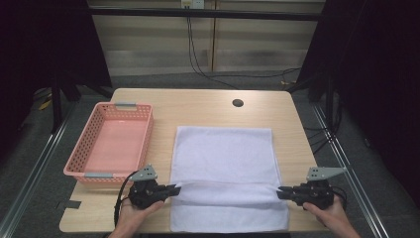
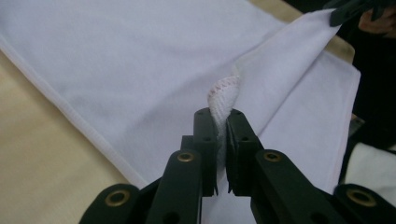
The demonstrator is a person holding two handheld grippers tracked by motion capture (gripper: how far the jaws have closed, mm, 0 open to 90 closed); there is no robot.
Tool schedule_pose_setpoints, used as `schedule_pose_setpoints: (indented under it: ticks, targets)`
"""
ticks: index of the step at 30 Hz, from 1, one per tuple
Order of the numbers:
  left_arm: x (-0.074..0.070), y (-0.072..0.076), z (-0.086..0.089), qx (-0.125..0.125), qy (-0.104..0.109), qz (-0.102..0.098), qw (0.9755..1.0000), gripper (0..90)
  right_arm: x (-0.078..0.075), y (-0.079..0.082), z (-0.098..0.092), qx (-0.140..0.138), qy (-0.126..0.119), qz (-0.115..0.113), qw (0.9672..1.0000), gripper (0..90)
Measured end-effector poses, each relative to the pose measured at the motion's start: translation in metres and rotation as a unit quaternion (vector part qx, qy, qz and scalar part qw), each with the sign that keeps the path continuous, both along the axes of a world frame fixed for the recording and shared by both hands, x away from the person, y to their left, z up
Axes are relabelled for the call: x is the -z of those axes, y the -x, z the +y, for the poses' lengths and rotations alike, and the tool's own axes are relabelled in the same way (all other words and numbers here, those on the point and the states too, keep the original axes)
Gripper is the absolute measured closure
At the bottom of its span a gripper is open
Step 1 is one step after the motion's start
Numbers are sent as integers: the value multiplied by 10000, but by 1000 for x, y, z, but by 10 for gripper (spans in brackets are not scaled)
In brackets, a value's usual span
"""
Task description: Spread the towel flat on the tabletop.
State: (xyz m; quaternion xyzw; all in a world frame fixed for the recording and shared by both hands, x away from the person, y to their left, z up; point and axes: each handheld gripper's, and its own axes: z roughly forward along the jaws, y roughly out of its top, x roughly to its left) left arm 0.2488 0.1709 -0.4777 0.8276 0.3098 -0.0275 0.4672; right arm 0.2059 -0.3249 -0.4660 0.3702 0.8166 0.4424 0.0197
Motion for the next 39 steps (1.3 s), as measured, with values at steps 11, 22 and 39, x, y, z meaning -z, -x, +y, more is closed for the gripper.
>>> schedule_pose_setpoints:
  ticks: [11, 22, 39]
  targets:
    - [-2, 23, -1, 748, -325, 93, 9966, 796, 2, 36, 7, -183, 565, 213, 9980, 701]
    - [-7, 23, 16, 957, 300, 339, 9944, 635, -6, 37, 0, 237, 273, -155, 9992, 577]
    - [12, -80, -40, -39, -616, 108, 9980, 636, 20, -74, 17, 792, 755, -121, 9939, 515]
